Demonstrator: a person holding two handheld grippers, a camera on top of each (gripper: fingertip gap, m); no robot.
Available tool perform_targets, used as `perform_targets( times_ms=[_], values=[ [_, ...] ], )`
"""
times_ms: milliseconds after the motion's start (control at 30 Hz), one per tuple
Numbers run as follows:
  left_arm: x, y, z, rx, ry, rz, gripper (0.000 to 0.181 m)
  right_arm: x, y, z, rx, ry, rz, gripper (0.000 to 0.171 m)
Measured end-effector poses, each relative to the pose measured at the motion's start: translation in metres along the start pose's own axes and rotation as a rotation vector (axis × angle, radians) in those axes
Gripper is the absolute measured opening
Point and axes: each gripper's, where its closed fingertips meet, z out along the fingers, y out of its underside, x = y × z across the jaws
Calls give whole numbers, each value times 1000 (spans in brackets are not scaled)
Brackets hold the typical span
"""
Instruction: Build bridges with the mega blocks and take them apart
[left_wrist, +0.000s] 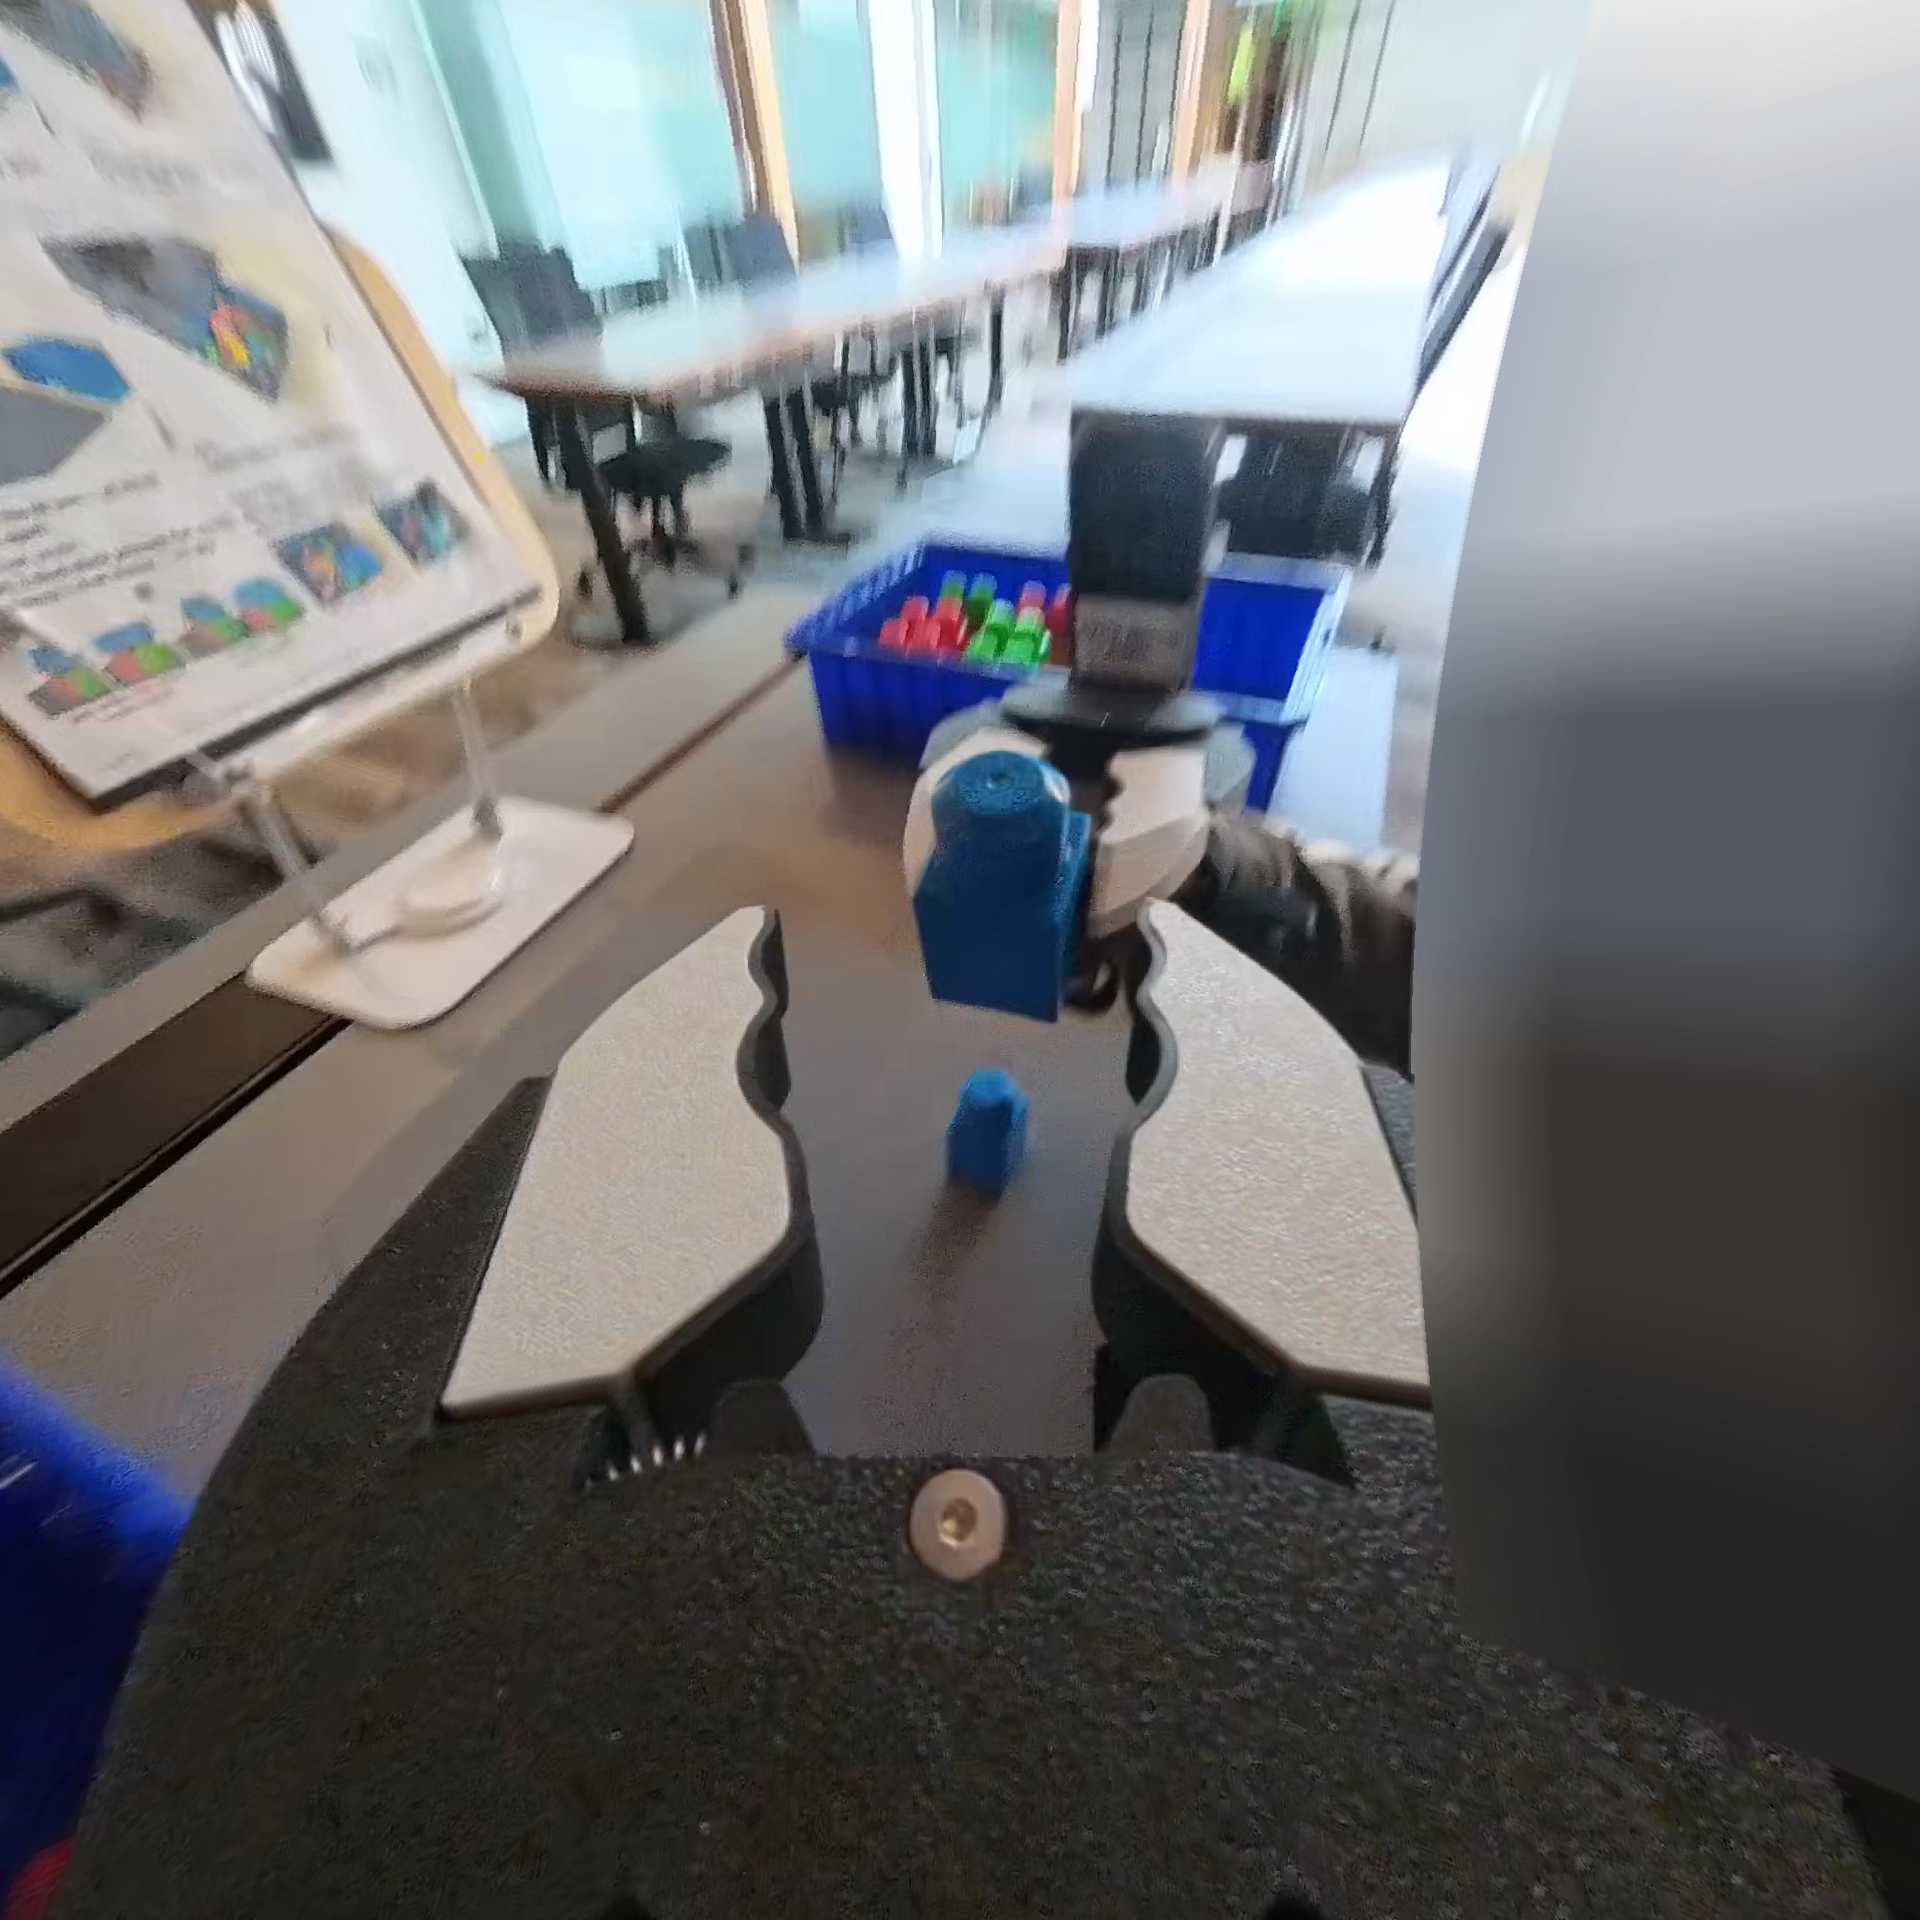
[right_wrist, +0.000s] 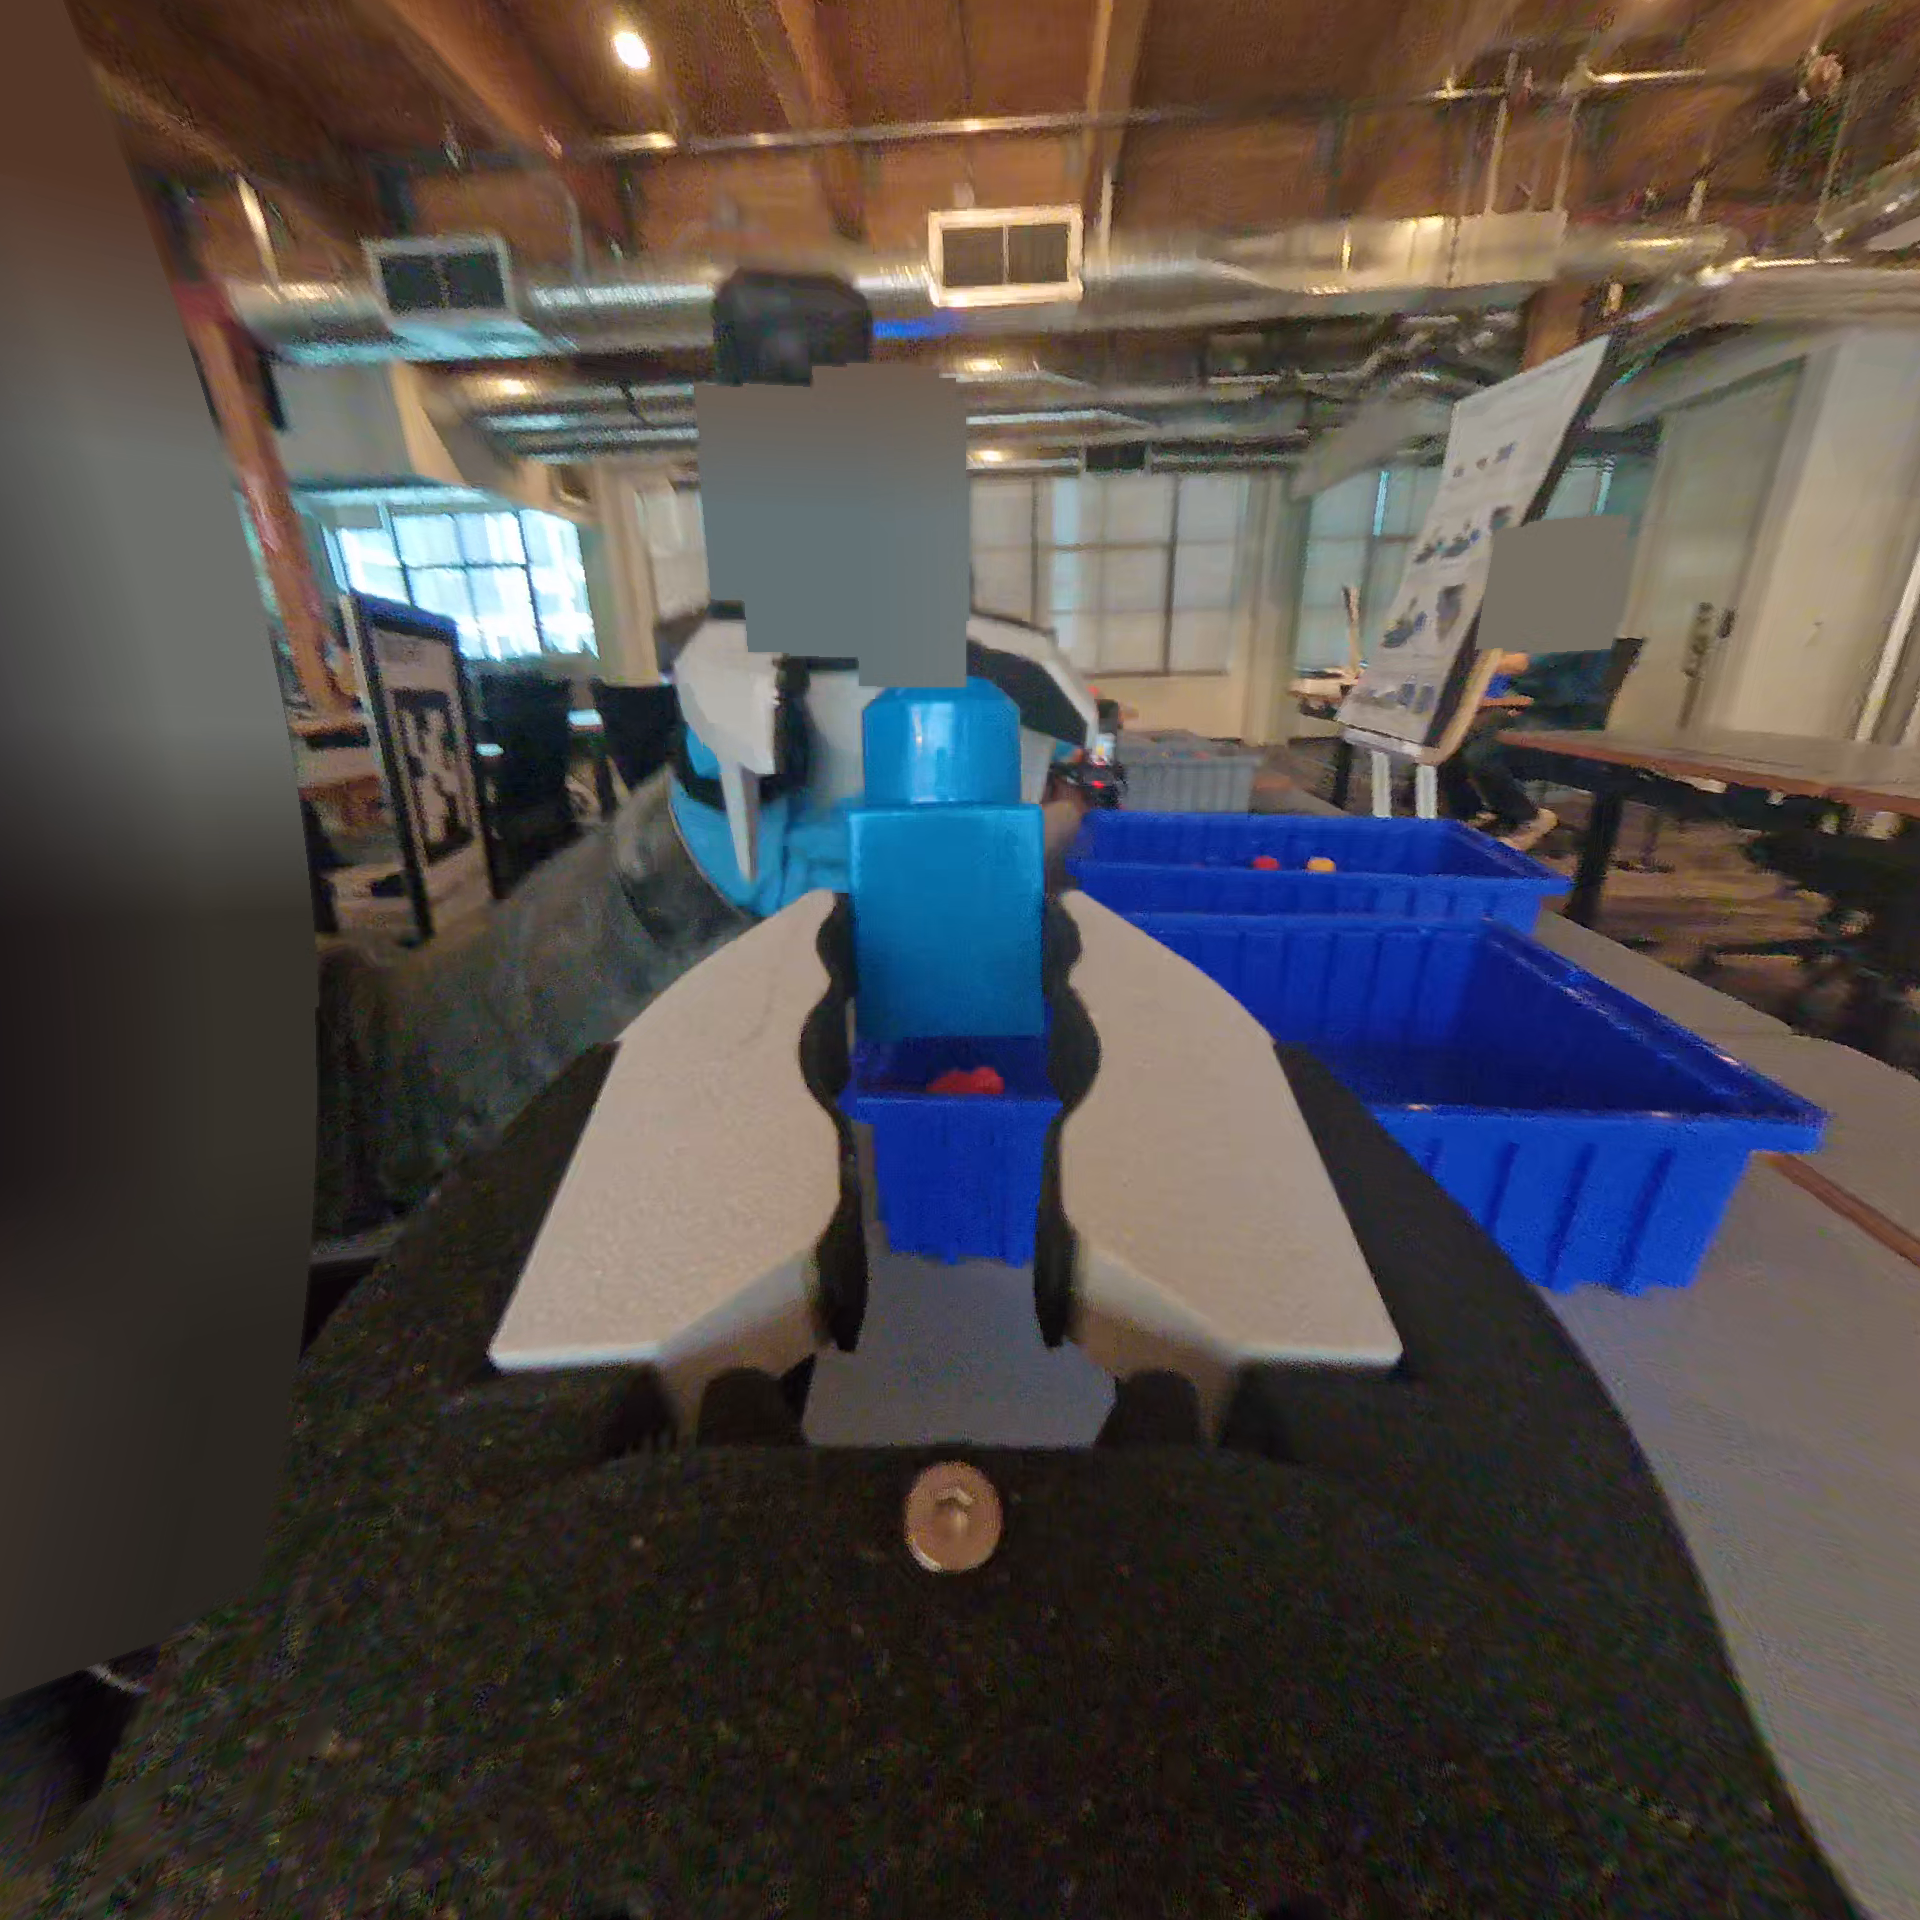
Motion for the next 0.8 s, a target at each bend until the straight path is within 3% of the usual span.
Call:
perform_targets(
  times_ms=[100, 167, 333, 467, 533, 600, 667, 800],
  values=[
    [13, -3, 7, 208, 47, -77, 58, -5, -2, -6, 42, -34, 26, 34],
    [13, 4, 15, 239, 29, -138, 55, -9, -5, -9, 67, -54, 41, 34],
    [22, 18, 33, 229, 73, -200, 53, -14, -4, -11, 82, -73, 59, 34],
    [28, 15, 34, 249, 119, -196, 34, -16, -3, -10, 95, -86, 79, 34],
    [28, 18, 34, 237, 106, -179, 33, -16, 0, -9, 80, -92, 93, 34],
    [29, 24, 34, 201, 103, -163, 33, -17, 7, -10, 27, -104, 104, 35],
    [31, 29, 33, 175, 107, -146, 33, -13, 11, -15, -43, -84, 94, 46],
    [30, 52, 34, 57, 67, -126, 33, -16, 6, -29, -234, -109, 1, 43]
  ],
)
